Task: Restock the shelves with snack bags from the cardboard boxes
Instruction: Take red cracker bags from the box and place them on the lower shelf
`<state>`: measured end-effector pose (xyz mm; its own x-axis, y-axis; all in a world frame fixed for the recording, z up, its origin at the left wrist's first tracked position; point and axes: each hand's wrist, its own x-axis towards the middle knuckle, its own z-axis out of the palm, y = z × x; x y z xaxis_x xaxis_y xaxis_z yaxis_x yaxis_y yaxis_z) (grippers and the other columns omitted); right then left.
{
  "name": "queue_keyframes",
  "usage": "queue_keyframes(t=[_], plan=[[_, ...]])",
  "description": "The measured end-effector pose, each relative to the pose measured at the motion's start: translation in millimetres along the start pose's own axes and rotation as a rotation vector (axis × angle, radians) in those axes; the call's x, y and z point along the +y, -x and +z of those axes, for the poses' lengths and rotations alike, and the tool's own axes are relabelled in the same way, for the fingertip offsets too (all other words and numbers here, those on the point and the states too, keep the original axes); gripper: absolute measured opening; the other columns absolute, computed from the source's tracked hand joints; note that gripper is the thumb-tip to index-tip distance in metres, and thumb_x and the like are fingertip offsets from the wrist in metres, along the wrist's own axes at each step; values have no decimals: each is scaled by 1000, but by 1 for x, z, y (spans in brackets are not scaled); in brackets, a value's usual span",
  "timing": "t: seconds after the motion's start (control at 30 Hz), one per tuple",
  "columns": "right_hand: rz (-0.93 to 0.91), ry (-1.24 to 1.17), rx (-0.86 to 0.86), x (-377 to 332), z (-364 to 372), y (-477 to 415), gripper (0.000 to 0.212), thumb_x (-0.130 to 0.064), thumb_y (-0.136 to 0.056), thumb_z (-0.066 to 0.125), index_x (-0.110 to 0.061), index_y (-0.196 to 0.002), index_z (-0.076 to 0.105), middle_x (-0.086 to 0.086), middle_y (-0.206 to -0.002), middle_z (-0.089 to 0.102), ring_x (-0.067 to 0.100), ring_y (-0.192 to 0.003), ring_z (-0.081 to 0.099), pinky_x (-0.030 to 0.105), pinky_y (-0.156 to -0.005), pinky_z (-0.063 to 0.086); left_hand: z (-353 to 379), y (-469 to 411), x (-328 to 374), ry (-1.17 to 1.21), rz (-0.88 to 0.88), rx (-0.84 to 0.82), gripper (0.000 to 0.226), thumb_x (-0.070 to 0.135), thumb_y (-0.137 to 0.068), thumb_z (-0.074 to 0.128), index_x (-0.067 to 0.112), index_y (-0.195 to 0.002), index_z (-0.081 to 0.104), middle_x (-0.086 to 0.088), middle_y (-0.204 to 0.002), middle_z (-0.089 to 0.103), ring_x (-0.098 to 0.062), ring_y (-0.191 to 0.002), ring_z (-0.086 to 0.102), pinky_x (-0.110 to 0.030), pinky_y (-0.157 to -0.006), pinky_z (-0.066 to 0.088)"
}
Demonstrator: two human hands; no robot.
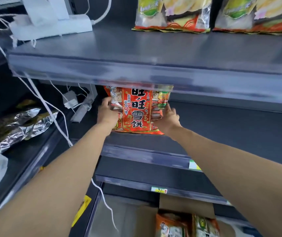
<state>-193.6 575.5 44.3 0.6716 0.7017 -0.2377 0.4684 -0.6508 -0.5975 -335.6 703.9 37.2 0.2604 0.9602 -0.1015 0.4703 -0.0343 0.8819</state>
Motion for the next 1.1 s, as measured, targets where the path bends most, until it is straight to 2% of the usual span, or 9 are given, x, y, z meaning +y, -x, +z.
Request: queue_keyframes(t=[0.1, 0.23, 0.33, 0.4, 0.5, 0.6, 0.73, 0.83, 1.1], plan=[[77, -68, 25, -2, 10, -12, 83, -13, -84, 56, -28, -152, 10, 12, -134, 27, 33, -121, 39, 41, -100, 46, 3, -14, -3, 1, 35, 11, 57, -10, -85, 52, 24, -130, 48, -12, -124, 53, -22, -92, 57, -23, -62, 43], [50, -202, 74, -6, 17, -31, 80, -10, -82, 51, -38, -149, 16, 9, -124, 31, 33, -112, 47, 42, -88, 54, 4, -29, -2, 28, 82, 36, 51, -12, -85, 49, 23, -122, 52, -15, -122, 53, -9, -72, 50, -14, -43, 36], [36, -247, 26, -5, 21, -33, 87, -16, -82, 62, -44, -148, 12, 7, -122, 30, 30, -105, 52, 35, -84, 56, 4, -34, -3, 35, 99, 43, 49, -11, -86, 51, 20, -124, 49, -15, -127, 48, -14, -86, 50, -14, -52, 36], [45, -226, -26, -1, 24, -33, 94, -20, -81, 69, -44, -148, 8, 8, -130, 28, 28, -99, 53, 31, -81, 53, 5, -32, -4, 24, 102, -5, 52, -8, -87, 55, 20, -129, 44, -14, -129, 45, -14, -94, 50, -12, -56, 38], [52, -210, -48, 2, 26, -32, 91, -17, -83, 68, -39, -149, 9, 8, -139, 26, 24, -91, 53, 29, -73, 51, 7, -29, -4, 1, 102, -29, 58, -4, -86, 58, 23, -135, 39, -10, -132, 40, -20, -107, 53, -24, -77, 48], [59, -149, -23, 4, 25, -29, 82, -13, -85, 63, -28, -150, 14, 9, -141, 28, 25, -96, 52, 30, -70, 51, 8, -23, -4, -86, 53, 28, 59, -5, -85, 54, 19, -137, 37, -11, -134, 39, -28, -116, 52, -35, -90, 50], [-5, -30, 54, 9, 22, -20, 53, -12, -89, 55, -13, -137, 35, 10, -135, 41, 27, -117, 46, 29, -80, 40, 8, -8, 0, -244, 1, 65, 52, -6, -87, 52, 9, -134, 36, -14, -140, 34, -34, -123, 46, -37, -95, 45], [-160, 184, 69, 17, 15, -5, 31, -14, -93, 44, -11, -124, 49, 8, -124, 49, 27, -118, 44, 30, -92, 36, 8, 12, 3, -343, 76, 5, 49, -1, -88, 57, 7, -133, 41, -15, -137, 40, -33, -122, 49, -37, -98, 45], [-251, 305, 42, 64, -35, 62, 47, -12, -94, 45, -14, -141, 39, 9, -135, 47, 27, -128, 35, 36, -102, 40, 35, 106, 26, -505, 371, -208, 33, 0, -92, 48, 7, -124, 54, -11, -128, 56, -27, -117, 53, -37, -100, 44]])
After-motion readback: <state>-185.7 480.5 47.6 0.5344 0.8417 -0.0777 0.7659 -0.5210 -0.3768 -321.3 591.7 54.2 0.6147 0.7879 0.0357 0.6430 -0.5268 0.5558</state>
